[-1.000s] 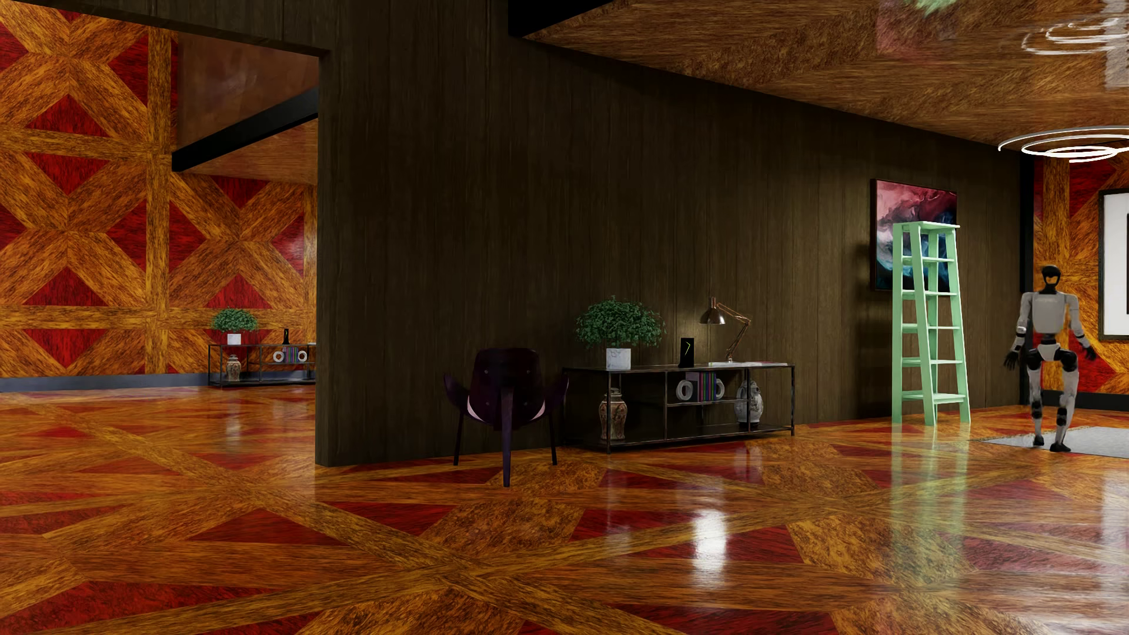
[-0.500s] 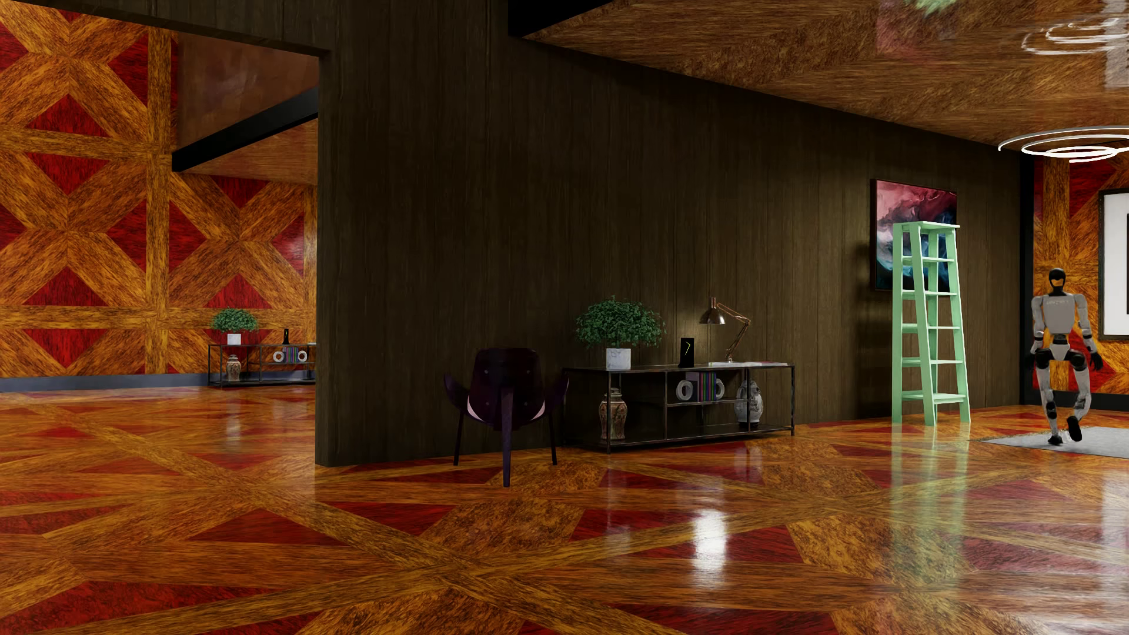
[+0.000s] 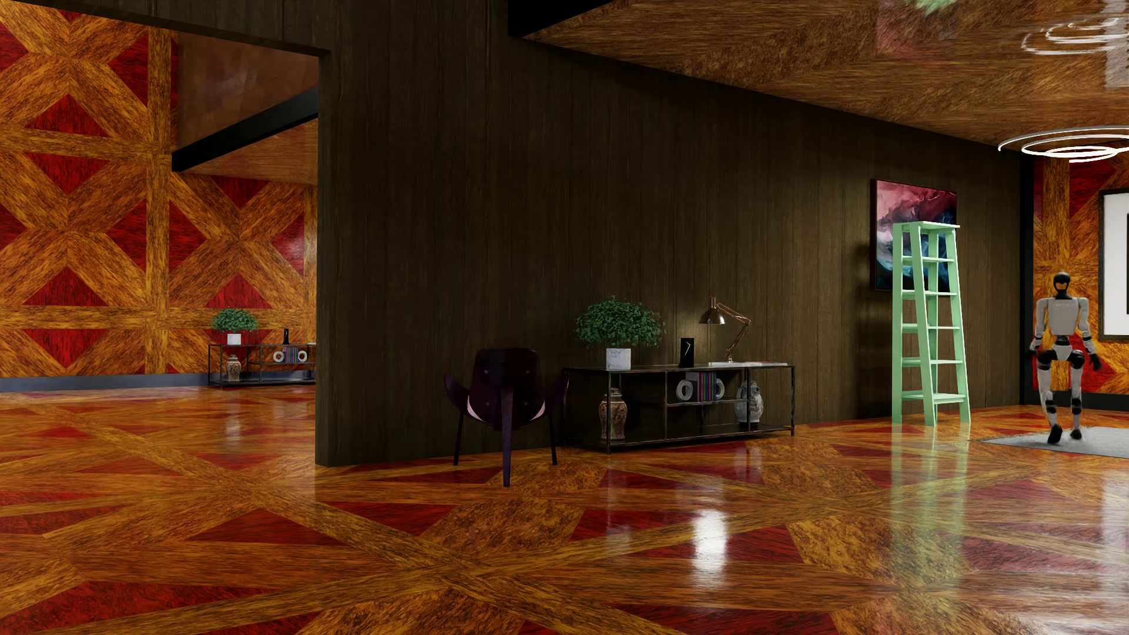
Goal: Approach the light green shelves
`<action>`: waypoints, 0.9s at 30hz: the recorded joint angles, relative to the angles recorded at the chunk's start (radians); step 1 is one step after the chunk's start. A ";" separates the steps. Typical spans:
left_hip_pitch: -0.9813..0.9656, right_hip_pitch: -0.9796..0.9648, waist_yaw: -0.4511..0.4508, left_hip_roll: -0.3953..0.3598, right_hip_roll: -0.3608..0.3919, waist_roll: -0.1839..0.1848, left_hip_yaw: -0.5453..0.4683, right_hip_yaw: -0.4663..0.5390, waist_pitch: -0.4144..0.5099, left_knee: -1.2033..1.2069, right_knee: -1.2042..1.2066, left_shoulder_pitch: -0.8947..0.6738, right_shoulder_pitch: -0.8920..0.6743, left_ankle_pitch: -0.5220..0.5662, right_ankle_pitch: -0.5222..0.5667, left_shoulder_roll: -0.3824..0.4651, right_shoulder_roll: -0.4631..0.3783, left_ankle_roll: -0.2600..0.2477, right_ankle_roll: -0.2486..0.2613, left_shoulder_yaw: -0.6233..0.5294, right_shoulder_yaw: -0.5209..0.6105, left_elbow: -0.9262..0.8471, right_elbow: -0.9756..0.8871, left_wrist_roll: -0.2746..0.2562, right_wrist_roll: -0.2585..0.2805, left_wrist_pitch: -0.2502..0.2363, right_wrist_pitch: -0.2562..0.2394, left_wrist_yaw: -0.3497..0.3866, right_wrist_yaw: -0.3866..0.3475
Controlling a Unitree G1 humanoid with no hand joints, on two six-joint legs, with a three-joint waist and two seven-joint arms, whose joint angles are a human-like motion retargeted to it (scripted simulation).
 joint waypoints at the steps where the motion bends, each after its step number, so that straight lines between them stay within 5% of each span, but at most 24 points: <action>1: -0.079 0.027 0.001 0.053 -0.011 0.018 0.001 -0.043 0.005 0.191 0.044 0.012 -0.014 0.099 -0.067 -0.002 0.010 -0.042 0.001 0.009 -0.006 0.065 0.004 0.014 0.022 0.032 -0.002 -0.037 -0.029; 3: -0.278 0.109 0.010 0.144 -0.032 0.052 -0.014 -0.119 0.013 0.523 0.057 0.055 -0.075 0.230 -0.152 -0.010 -0.017 -0.107 0.003 0.024 0.032 0.127 0.054 0.052 0.013 0.076 0.015 -0.088 -0.031; 4: -0.377 0.160 0.019 0.158 -0.043 0.066 -0.019 -0.150 0.017 0.625 0.044 0.095 -0.119 0.173 -0.181 -0.017 -0.052 -0.082 0.007 0.042 0.071 0.107 0.090 0.047 -0.014 0.065 0.025 -0.067 -0.004; 8: -0.676 0.361 0.067 0.234 -0.046 0.091 0.081 -0.248 0.025 0.603 -0.053 0.294 -0.316 0.135 -0.266 -0.055 -0.208 -0.058 0.027 0.172 0.266 -0.063 0.190 -0.080 -0.172 -0.006 0.004 0.018 0.081; 10: -0.744 0.453 0.086 0.246 -0.033 0.095 0.161 -0.296 0.027 0.329 -0.105 0.332 -0.382 0.139 -0.306 -0.066 -0.260 -0.034 0.041 0.212 0.267 -0.069 0.150 -0.120 -0.145 -0.002 -0.026 0.009 0.038; 11: -0.748 0.495 0.092 0.229 -0.026 0.096 0.200 -0.323 0.028 0.120 -0.132 0.332 -0.402 0.155 -0.320 -0.067 -0.274 -0.062 0.049 0.217 0.237 -0.047 0.116 -0.120 -0.103 0.011 -0.038 -0.009 0.005; 12: -0.732 0.535 0.095 0.190 -0.015 0.096 0.230 -0.348 0.028 -0.141 -0.160 0.330 -0.419 0.170 -0.334 -0.067 -0.277 -0.061 0.057 0.213 0.196 -0.022 0.083 -0.107 -0.047 0.022 -0.038 -0.031 -0.024; 13: -0.715 0.579 0.098 0.142 -0.001 0.094 0.227 -0.370 0.026 -0.395 -0.200 0.329 -0.434 0.164 -0.341 -0.062 -0.277 -0.116 0.065 0.196 0.173 0.002 0.054 -0.074 -0.002 0.027 -0.043 -0.055 -0.057; 15: -0.738 0.674 0.094 0.088 0.036 0.087 0.264 -0.420 0.021 -0.542 -0.260 0.333 -0.444 0.092 -0.356 -0.051 -0.275 -0.169 0.086 0.166 0.157 0.030 0.023 0.002 0.048 0.008 -0.042 -0.095 -0.094; 17: -0.748 0.749 0.096 0.085 0.051 0.075 0.312 -0.447 0.017 -0.358 -0.241 0.332 -0.419 0.133 -0.356 -0.051 -0.264 -0.045 0.113 0.176 0.164 0.030 0.010 0.048 0.055 -0.001 -0.043 -0.104 -0.108; 19: -0.705 0.804 0.121 0.084 0.013 0.051 0.320 -0.415 0.009 -0.263 -0.150 0.353 -0.384 0.195 -0.252 -0.098 -0.252 0.163 0.121 0.249 0.222 -0.011 0.034 0.024 0.005 0.009 -0.040 -0.070 -0.079; 20: -0.691 0.783 0.129 0.080 -0.027 0.034 0.327 -0.383 0.006 -0.208 -0.032 0.357 -0.361 0.189 -0.151 -0.126 -0.245 0.203 0.096 0.287 0.239 -0.023 0.049 -0.005 -0.021 0.011 -0.026 -0.036 -0.060; 23: -0.590 0.565 0.108 -0.005 -0.165 -0.030 0.313 -0.245 0.006 -0.150 0.493 0.274 -0.269 0.071 0.086 -0.141 -0.182 0.181 -0.047 0.283 0.213 0.046 0.074 0.009 -0.028 0.028 0.019 0.041 0.022; 25: -0.489 0.345 0.075 -0.084 -0.127 -0.052 0.251 -0.092 0.002 -0.211 0.724 0.170 -0.202 0.039 -0.012 -0.116 -0.138 0.171 -0.038 0.191 0.187 0.095 0.071 0.105 -0.015 -0.011 0.021 0.078 0.084; 27: -0.393 0.159 0.046 -0.143 -0.103 -0.054 0.166 0.001 -0.006 -0.270 0.783 0.049 -0.130 0.013 -0.001 -0.112 -0.108 0.157 -0.024 0.125 0.174 0.089 0.051 0.136 -0.030 -0.082 0.028 0.090 0.105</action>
